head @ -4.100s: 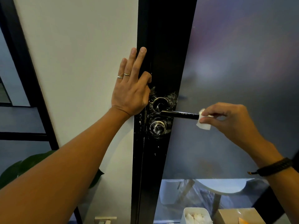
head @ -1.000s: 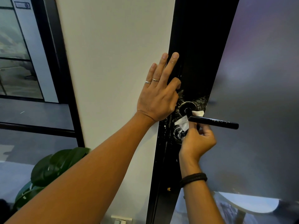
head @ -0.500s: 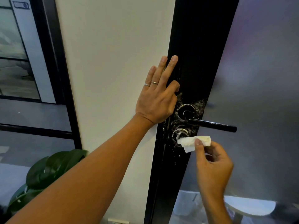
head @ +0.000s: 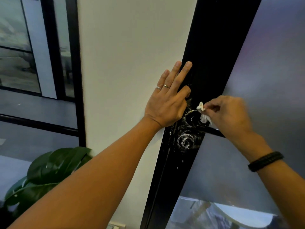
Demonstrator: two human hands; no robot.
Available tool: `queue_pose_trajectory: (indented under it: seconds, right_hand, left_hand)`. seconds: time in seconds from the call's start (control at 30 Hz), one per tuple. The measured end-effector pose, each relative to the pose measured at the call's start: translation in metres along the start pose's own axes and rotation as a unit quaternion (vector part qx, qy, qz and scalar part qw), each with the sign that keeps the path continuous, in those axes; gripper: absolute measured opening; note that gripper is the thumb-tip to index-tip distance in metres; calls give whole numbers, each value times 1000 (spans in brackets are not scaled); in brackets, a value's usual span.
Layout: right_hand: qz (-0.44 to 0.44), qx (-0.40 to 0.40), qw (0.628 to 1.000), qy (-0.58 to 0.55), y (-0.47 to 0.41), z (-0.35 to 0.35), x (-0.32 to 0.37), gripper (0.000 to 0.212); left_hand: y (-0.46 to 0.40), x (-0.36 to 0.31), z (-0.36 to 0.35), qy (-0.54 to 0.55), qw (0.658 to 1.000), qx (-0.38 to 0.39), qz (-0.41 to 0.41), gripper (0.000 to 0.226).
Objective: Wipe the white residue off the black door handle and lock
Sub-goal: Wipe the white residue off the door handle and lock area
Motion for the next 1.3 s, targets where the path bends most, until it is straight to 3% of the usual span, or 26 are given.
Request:
queue_pose_trajectory:
  seconds: [0.13,0.27,0.47,0.63,0.73,0.8,0.97,1.03,1.13,1.3]
  right_hand:
    - [-66,19,998,8,2,-3,-19,10]
    - [-149,93,982,70,14,-9,-44,27]
    - [-148,-7,988,-52,3,16,-24,21]
    - [-155,4,987,-49,26,11,-34,19]
    - [-161,-76,980,-93,14,31,-35,18]
    - [-148,-95,979,-103,5,38,-28,18]
    - [-119,17,993,-21,23,8,-22,17]
    - [-111,-16,993,-42,20,14,-20,16]
    - [-23,-39,999,-26,5,9,7,10]
    - [116,54,988,91,-6,-29,59,5]
  left_hand:
    - [1,0,0,-2,1000,-6,-2,11]
    - [0,-1,-1,2,1000,-6,-2,13]
    - [0,0,1,4,1000,-12,-5,13]
    - [0,0,2,14,1000,-24,0,18]
    - [-1,-2,5,26,999,-35,4,18]
    - [-1,-2,6,34,999,-37,10,18]
    - [0,0,5,45,998,-37,18,19]
    - [-1,0,7,54,998,-41,17,19]
    - [-2,0,10,73,996,-41,11,20]
    - [-5,-1,17,91,994,-53,16,26]
Point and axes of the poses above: each hand's wrist, its own y-axis away from the middle knuckle, its own z-axis out of the back of the hand, x = y × z, the point moved 9 cm from there along -y, towards the middle knuckle, and after that the axes turned 11 degrees about -x, right-handed, at the moved point
